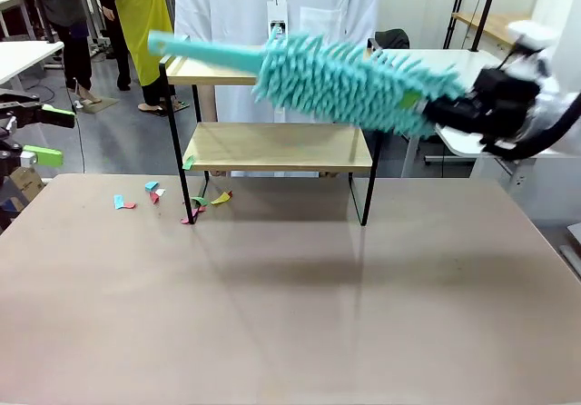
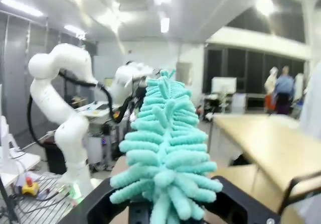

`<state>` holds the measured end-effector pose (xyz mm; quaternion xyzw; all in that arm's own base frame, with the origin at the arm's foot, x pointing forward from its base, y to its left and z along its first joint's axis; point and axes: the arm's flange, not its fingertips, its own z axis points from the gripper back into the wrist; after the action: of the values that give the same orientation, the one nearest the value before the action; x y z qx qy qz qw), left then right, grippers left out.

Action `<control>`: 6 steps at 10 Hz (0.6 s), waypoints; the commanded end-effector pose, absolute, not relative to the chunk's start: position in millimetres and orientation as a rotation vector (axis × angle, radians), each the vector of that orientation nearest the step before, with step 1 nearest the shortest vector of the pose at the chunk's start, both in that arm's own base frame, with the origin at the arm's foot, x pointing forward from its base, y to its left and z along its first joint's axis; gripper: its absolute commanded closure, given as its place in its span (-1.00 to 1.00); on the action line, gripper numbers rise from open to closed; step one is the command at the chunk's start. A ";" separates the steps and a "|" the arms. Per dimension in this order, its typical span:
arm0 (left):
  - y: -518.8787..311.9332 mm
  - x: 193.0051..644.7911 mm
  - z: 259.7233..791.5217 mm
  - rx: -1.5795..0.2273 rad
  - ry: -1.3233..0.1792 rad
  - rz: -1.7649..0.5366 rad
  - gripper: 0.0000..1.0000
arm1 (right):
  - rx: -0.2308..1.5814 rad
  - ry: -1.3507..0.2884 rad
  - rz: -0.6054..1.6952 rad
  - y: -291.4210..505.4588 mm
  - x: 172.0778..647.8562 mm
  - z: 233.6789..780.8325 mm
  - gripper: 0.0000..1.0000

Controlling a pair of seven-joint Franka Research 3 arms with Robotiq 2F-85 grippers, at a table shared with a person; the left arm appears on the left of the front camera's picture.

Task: Clean the shelf.
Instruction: Hand the Duster back to the human.

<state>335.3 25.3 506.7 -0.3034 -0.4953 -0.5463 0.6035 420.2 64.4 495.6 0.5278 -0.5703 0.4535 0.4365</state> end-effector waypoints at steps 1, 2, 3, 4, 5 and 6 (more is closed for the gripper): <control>25.2 336.4 508.9 -0.718 -1.178 -1.256 -1.00 | 1.191 -1.552 1.016 36.7 400.4 530.9 0.66; 25.2 336.4 508.9 -0.718 -1.178 -1.256 -1.00 | 1.104 -1.614 0.950 13.9 400.3 546.0 0.66; 25.2 336.4 508.9 -0.718 -1.178 -1.256 -1.00 | 1.035 -1.670 0.881 -7.9 399.5 556.9 0.66; 25.2 336.4 508.9 -0.718 -1.178 -1.256 -1.00 | 0.926 -1.729 0.790 -30.8 397.2 565.4 0.66; 25.2 336.4 508.9 -0.718 -1.178 -1.256 -1.00 | 0.820 -1.762 0.664 -48.6 394.8 567.7 0.66; 25.2 336.4 508.9 -0.718 -1.178 -1.256 -1.00 | 0.678 -1.780 0.494 -69.7 389.0 564.7 0.66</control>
<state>335.0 26.5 506.8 -0.3038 -0.4950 -0.5455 0.6043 397.5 -77.1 563.3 0.3333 -0.7262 0.2850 0.5294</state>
